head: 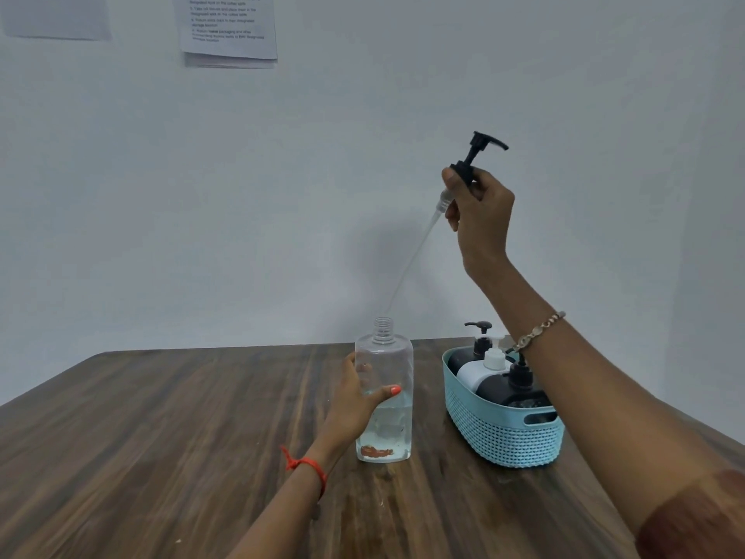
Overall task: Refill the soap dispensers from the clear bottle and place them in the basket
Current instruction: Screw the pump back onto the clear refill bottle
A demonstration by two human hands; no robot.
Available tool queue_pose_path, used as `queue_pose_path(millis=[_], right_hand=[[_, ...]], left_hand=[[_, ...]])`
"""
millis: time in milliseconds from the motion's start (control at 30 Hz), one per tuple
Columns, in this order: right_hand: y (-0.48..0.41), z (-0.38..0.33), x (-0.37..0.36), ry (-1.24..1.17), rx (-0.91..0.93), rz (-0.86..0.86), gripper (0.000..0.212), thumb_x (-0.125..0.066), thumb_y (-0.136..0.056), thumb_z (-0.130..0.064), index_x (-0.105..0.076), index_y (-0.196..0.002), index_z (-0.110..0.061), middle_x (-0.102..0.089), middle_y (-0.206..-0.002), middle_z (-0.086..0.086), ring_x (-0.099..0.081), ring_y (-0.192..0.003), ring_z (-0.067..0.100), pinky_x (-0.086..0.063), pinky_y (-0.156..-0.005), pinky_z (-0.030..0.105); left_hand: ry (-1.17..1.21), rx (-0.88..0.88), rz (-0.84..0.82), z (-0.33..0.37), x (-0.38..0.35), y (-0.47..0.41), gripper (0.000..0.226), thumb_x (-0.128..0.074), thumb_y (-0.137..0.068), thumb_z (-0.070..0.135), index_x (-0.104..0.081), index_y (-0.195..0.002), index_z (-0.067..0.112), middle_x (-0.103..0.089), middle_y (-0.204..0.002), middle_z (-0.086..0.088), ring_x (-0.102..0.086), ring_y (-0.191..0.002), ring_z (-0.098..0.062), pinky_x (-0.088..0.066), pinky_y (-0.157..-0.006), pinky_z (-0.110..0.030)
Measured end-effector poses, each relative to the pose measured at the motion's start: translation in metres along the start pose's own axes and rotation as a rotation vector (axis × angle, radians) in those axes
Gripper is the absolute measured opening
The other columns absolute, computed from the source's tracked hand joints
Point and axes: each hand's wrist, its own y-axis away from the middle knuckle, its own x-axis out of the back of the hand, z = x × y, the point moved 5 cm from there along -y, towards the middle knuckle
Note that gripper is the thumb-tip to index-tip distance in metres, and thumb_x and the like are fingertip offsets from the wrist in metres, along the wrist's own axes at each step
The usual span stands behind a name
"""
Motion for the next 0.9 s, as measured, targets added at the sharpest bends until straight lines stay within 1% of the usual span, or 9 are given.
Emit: queue_pose_path(millis=[100, 267, 400, 500, 567, 667, 733, 800, 900], right_hand=[[0.007, 0.008, -0.005, 0.049, -0.016, -0.061, 0.005, -0.066, -0.085, -0.017, -0.065, -0.084, -0.012, -0.053, -0.063, 0.009, -0.042, -0.051, 0.017, -0.036, -0.045, 0.02], [0.019, 0.027, -0.012, 0.097, -0.098, -0.108, 0.015, -0.066, -0.084, -0.016, -0.066, -0.093, -0.004, -0.053, -0.057, 0.001, -0.043, -0.046, 0.01, -0.036, -0.045, 0.017], [0.041, 0.049, -0.02, 0.248, -0.202, -0.299, 0.013, -0.069, -0.081, -0.013, -0.067, -0.09, -0.004, -0.062, -0.064, 0.006, -0.05, -0.044, 0.007, -0.036, -0.042, 0.012], [0.069, 0.073, -0.021, 0.433, -0.332, -0.499, 0.018, -0.071, -0.078, -0.016, -0.07, -0.094, -0.007, -0.067, -0.077, 0.002, -0.055, -0.058, 0.002, -0.038, -0.049, 0.006], [0.087, 0.088, -0.02, 0.477, -0.413, -0.593, 0.022, -0.072, -0.078, -0.017, -0.07, -0.097, -0.008, -0.069, -0.087, 0.002, -0.059, -0.072, 0.001, -0.041, -0.061, 0.009], [0.102, 0.098, -0.015, 0.47, -0.454, -0.589, 0.024, -0.072, -0.077, -0.017, -0.07, -0.099, -0.007, -0.071, -0.097, 0.008, -0.063, -0.084, 0.009, -0.046, -0.074, 0.015], [0.106, 0.099, -0.013, 0.503, -0.429, -0.558, 0.025, -0.074, -0.076, -0.018, -0.069, -0.097, -0.005, -0.072, -0.096, 0.009, -0.063, -0.078, 0.007, -0.045, -0.068, 0.008], [0.109, 0.1, -0.013, 0.545, -0.394, -0.503, 0.027, -0.076, -0.074, -0.023, -0.068, -0.091, -0.003, -0.07, -0.086, 0.006, -0.059, -0.067, 0.001, -0.042, -0.057, 0.003], [0.115, 0.101, -0.014, 0.634, -0.36, -0.426, 0.037, -0.078, -0.071, -0.031, -0.062, -0.082, 0.0, -0.065, -0.077, 0.009, -0.055, -0.062, 0.01, -0.039, -0.054, 0.012]], left_hand=[[-0.002, 0.001, -0.003, 0.001, 0.0, 0.0, 0.075, -0.071, -0.078, 0.031, -0.026, -0.137, 0.019, -0.044, -0.137, -0.003, -0.049, -0.121, -0.022, -0.044, -0.102, -0.042], [-0.011, -0.003, -0.001, 0.0, 0.0, 0.0, 0.076, -0.071, -0.078, 0.032, -0.025, -0.137, 0.02, -0.042, -0.138, -0.002, -0.048, -0.122, -0.022, -0.043, -0.103, -0.044], [-0.006, -0.01, -0.001, -0.002, 0.0, -0.001, 0.076, -0.072, -0.075, 0.036, -0.027, -0.135, 0.023, -0.045, -0.137, -0.001, -0.051, -0.119, -0.02, -0.046, -0.101, -0.044], [0.002, 0.004, 0.013, -0.002, 0.0, -0.002, 0.077, -0.073, -0.075, 0.034, -0.027, -0.136, 0.022, -0.046, -0.134, 0.0, -0.051, -0.118, -0.019, -0.046, -0.1, -0.041], [0.011, 0.001, 0.017, -0.002, 0.001, -0.003, 0.076, -0.074, -0.075, 0.033, -0.028, -0.135, 0.021, -0.047, -0.132, 0.0, -0.052, -0.117, -0.019, -0.047, -0.097, -0.038], [0.042, 0.005, 0.014, -0.003, 0.0, -0.003, 0.076, -0.075, -0.073, 0.033, -0.031, -0.134, 0.021, -0.05, -0.128, 0.0, -0.054, -0.113, -0.017, -0.048, -0.096, -0.038], [0.062, 0.016, 0.014, -0.004, 0.0, -0.003, 0.074, -0.076, -0.072, 0.036, -0.034, -0.132, 0.024, -0.054, -0.126, 0.001, -0.056, -0.11, -0.015, -0.049, -0.096, -0.04], [0.08, 0.017, 0.018, -0.005, 0.0, -0.003, 0.071, -0.076, -0.072, 0.036, -0.037, -0.13, 0.025, -0.056, -0.124, 0.001, -0.058, -0.108, -0.015, -0.05, -0.095, -0.042], [0.098, 0.005, 0.021, -0.003, -0.001, -0.001, 0.065, -0.074, -0.075, 0.032, -0.038, -0.129, 0.026, -0.057, -0.121, 0.001, -0.059, -0.107, -0.016, -0.05, -0.095, -0.043]])
